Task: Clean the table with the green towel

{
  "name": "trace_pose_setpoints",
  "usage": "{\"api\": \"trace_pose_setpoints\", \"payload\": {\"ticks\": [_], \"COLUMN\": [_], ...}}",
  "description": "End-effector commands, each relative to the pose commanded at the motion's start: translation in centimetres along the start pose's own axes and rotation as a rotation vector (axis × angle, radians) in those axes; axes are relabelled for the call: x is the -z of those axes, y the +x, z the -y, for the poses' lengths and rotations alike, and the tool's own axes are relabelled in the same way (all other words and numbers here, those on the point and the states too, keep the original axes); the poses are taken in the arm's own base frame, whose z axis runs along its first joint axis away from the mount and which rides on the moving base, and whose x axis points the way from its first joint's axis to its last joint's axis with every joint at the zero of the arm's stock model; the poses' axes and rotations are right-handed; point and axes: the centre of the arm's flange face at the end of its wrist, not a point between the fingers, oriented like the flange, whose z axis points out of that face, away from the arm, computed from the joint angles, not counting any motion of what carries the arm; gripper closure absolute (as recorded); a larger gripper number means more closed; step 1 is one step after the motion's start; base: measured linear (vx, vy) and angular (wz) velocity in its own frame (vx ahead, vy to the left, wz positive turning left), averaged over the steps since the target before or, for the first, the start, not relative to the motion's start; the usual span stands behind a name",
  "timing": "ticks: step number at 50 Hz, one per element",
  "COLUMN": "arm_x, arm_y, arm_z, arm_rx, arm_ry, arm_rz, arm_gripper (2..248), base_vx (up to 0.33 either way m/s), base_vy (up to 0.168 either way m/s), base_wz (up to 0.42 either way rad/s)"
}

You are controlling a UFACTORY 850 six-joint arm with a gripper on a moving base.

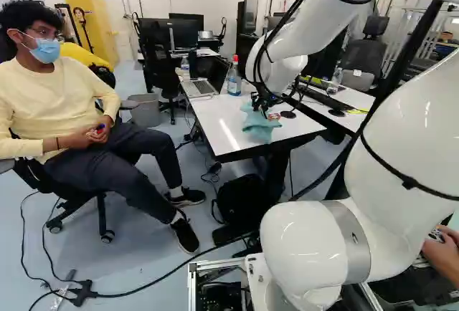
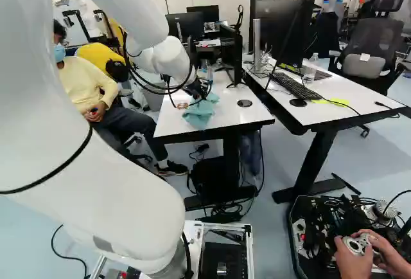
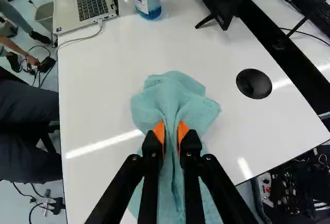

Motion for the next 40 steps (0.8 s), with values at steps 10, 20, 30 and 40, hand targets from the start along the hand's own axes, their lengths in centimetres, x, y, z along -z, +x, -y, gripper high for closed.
{"api": "trace_pose_setpoints", "payload": {"ticks": [10, 20, 30, 40], "arm_x": [-0.5, -1.8, -3.9, -6.1], "arm_y": [0.9, 1.9, 2.7, 3.9], "arm_z": [-0.8, -2.0, -3.4, -4.8], "arm_rx": [-0.003, -0.02, -0.04, -0.058], "arm_ry": [-0.014, -0.032, -0.05, -0.068], "arm_rz": [-0.024, -0.028, -0.009, -0.026], "arm_gripper": [200, 200, 200, 200], "base_vx": [0.0, 0.0, 0.0, 0.0], "base_vy": [0.0, 0.0, 0.0, 0.0], "base_wz": [0.0, 0.0, 0.0, 0.0]}}
